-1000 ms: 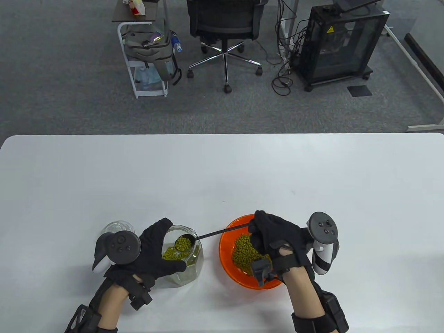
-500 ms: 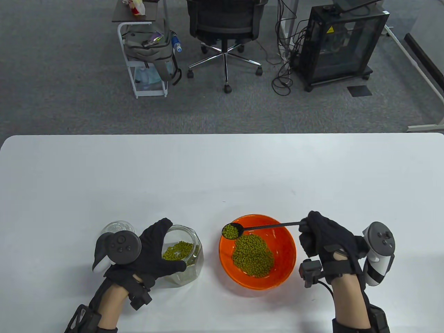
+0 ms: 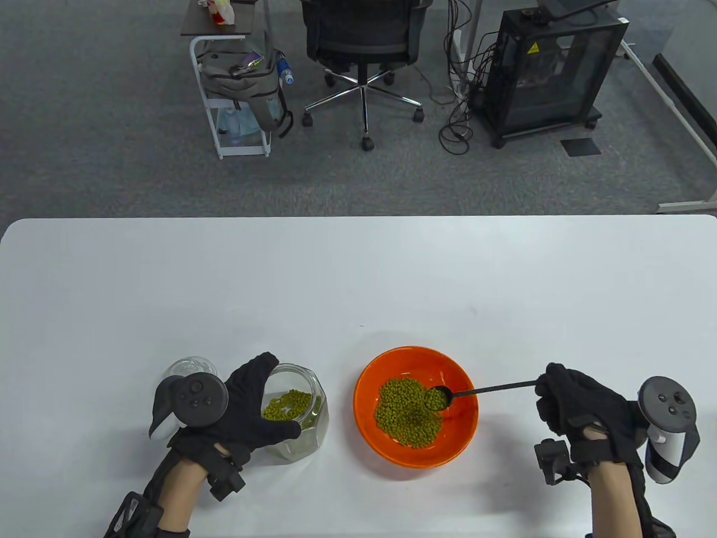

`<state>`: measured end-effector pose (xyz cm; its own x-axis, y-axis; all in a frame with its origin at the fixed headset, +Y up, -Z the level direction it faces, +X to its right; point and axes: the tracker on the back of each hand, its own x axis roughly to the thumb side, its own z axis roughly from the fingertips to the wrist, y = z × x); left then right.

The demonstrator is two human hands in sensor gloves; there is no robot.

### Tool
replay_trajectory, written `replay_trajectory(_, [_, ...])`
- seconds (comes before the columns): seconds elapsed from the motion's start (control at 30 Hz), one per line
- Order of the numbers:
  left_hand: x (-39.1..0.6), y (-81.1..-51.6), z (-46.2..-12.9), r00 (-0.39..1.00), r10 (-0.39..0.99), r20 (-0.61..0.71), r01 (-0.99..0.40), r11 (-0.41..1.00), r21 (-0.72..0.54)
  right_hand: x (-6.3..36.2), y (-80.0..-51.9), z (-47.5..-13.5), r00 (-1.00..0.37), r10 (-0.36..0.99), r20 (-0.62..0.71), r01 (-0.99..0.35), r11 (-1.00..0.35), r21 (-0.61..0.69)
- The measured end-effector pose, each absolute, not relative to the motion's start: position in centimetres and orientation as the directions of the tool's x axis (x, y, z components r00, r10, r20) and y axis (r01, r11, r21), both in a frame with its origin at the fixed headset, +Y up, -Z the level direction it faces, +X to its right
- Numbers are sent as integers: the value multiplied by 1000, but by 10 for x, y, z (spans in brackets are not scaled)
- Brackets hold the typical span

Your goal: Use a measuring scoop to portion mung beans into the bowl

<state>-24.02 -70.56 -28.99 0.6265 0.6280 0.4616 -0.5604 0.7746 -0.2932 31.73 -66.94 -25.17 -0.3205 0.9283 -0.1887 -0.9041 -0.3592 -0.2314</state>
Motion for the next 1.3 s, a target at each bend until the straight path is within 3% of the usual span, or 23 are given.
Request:
replay_trajectory(0.17, [-240,-706,-290,627,628,461,-561,774,-293,300,-658,-246,-488,866,-108,-838,-500,-218])
replay_trajectory(0.37, [-240,-705,-290,627,627,461,-560,775,-292,262,-639,-237,-729,679,85,-672,-687,-277])
replay_trajectory(0.53, [-240,-705,-290,627,627,462,-560,775,-293,228,-620,-221,-899,373,232,-436,-816,-379])
replay_trajectory(0.73, [-240,-705,-290,627,627,462,-560,775,-293,196,-604,-199,-896,46,441,-271,-843,-464])
replay_trajectory(0.97, [-240,-705,-290,628,626,462,-558,776,-293,190,-597,-188,-855,30,518,-321,-815,-483])
replay_trajectory(1.03, [-240,-705,-290,628,626,462,-559,776,-293,193,-594,-186,-841,63,538,-397,-747,-533])
replay_trajectory(1.1, [-240,-705,-290,629,626,462,-558,776,-292,197,-592,-189,-842,142,520,-427,-766,-482])
replay_trajectory(1.3, [-240,-705,-289,628,626,462,-559,776,-293,204,-587,-193,-809,256,529,-540,-678,-498])
